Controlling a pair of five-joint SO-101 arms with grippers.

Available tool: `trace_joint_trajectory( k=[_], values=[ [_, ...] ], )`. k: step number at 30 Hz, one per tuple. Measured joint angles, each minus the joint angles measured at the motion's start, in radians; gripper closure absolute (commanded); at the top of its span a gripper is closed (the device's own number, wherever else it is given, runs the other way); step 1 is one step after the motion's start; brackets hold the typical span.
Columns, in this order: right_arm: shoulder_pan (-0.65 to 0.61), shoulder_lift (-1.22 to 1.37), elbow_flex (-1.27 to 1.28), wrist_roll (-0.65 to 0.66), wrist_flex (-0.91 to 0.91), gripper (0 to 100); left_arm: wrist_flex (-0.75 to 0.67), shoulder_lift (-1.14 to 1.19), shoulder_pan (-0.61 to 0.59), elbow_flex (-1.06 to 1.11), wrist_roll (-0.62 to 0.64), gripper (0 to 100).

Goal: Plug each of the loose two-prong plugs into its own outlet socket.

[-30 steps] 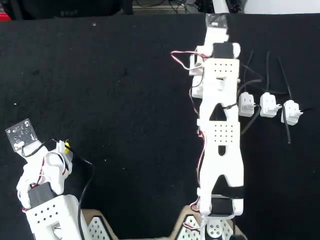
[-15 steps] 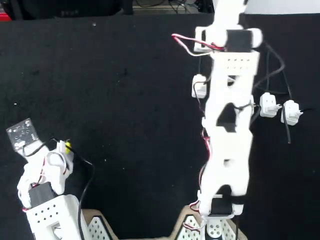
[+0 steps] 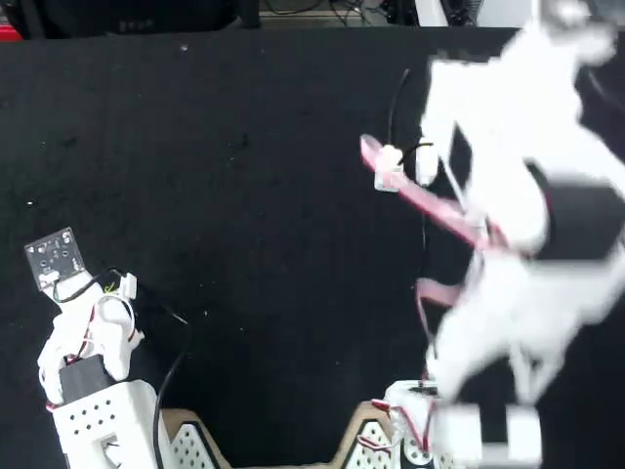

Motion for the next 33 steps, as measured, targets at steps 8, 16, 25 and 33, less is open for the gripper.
trace_joint_trajectory(
  k=[8, 16, 25, 33],
  values=[
    [-0.074, -0.525, 0.703, 0.0, -0.02, 95.2, 0.0, -0.003, 0.192, 0.0, -0.012, 97],
    [-0.1, -0.987, 1.355, 0.0, -0.106, 95.2, 0.0, -0.003, 0.345, 0.0, -0.012, 97],
    [-0.1, -1.464, 2.102, -0.002, -0.443, 95.0, 0.21, -0.003, 0.348, -0.026, -0.009, 97],
    [-0.101, -1.625, 2.383, -0.002, -0.46, 95.0, 0.229, -0.112, 0.35, -0.026, -0.009, 97]
  ],
)
